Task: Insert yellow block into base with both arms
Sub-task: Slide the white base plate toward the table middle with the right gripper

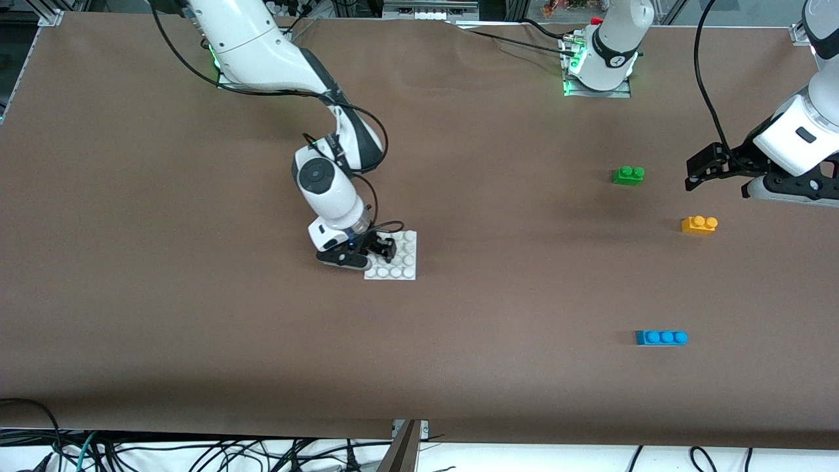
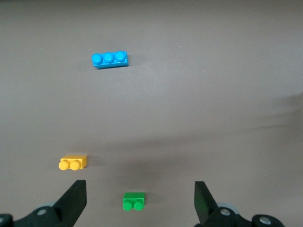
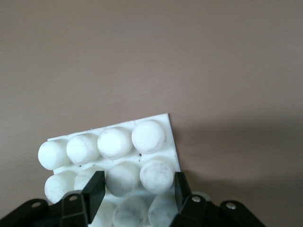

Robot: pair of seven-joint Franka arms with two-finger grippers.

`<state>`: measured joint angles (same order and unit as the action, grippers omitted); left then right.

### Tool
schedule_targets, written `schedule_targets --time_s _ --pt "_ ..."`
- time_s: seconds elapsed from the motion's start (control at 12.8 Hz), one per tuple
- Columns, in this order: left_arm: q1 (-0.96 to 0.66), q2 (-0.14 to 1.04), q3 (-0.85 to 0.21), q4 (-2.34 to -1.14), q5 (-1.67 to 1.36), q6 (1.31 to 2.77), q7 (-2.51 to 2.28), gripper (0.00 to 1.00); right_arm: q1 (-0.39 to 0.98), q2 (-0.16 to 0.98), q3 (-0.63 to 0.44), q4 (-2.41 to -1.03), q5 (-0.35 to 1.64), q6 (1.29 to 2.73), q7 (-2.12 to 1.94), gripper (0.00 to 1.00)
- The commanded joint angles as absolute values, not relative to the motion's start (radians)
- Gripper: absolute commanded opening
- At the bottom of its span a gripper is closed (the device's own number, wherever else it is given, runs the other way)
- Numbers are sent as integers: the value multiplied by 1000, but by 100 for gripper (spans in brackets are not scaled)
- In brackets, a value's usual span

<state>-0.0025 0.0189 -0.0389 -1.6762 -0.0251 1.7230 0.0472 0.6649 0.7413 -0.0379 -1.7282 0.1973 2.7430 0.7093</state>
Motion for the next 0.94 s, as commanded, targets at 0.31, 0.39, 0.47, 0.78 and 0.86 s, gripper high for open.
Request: schedule_targets --time_s 0.31,0.39,0.47,0.78,0.86 --pt "0 31 -40 -1644 -51 1697 48 100 824 896 -60 -1531 218 2746 897 66" --pt "0 31 -40 -1644 -51 1698 48 100 836 896 -58 -1529 218 2746 908 66" --pt "0 31 -40 -1644 -51 1698 48 100 851 897 -58 -1523 218 2747 922 66" --pt "0 31 -40 -1644 -49 1698 48 100 874 914 -55 -1500 219 2752 966 66" --pt "0 31 -40 -1644 -51 1697 48 100 871 911 -55 -1499 218 2752 977 66"
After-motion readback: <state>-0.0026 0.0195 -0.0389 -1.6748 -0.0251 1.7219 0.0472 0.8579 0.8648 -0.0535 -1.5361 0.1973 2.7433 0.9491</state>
